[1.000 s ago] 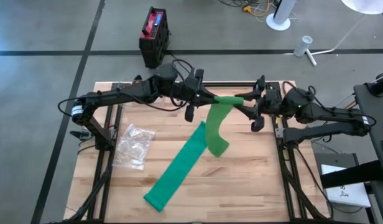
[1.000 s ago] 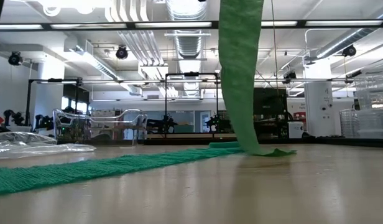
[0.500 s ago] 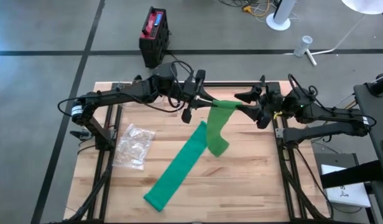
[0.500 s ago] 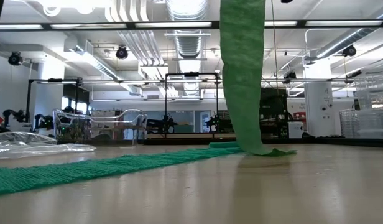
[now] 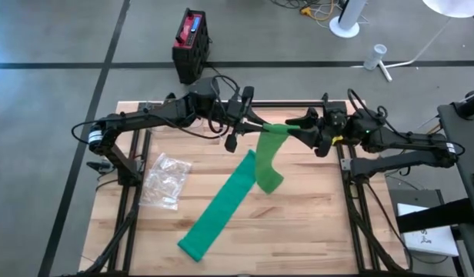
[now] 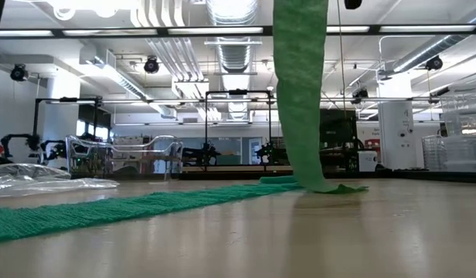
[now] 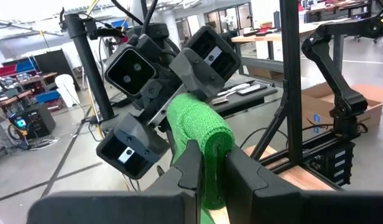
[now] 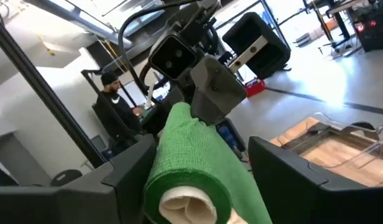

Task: Roll bandage
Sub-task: Roll the green bandage

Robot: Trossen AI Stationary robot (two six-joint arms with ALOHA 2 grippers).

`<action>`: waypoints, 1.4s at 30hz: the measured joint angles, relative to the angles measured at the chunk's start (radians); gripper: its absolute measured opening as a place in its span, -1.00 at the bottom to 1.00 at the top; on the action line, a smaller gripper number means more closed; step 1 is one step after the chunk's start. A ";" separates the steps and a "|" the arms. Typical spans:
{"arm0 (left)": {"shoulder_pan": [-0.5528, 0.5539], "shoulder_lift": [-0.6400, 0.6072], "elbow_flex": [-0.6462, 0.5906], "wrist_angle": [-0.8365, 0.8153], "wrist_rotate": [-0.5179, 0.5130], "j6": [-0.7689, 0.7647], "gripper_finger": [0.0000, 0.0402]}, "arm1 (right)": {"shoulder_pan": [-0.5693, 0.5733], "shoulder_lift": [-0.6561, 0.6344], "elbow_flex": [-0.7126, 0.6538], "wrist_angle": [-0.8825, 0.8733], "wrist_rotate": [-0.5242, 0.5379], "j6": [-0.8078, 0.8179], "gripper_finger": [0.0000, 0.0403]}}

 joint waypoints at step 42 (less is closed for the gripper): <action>0.029 0.024 0.000 0.045 -0.052 -0.365 0.71 | 0.000 0.004 0.000 0.007 0.007 -0.875 -0.79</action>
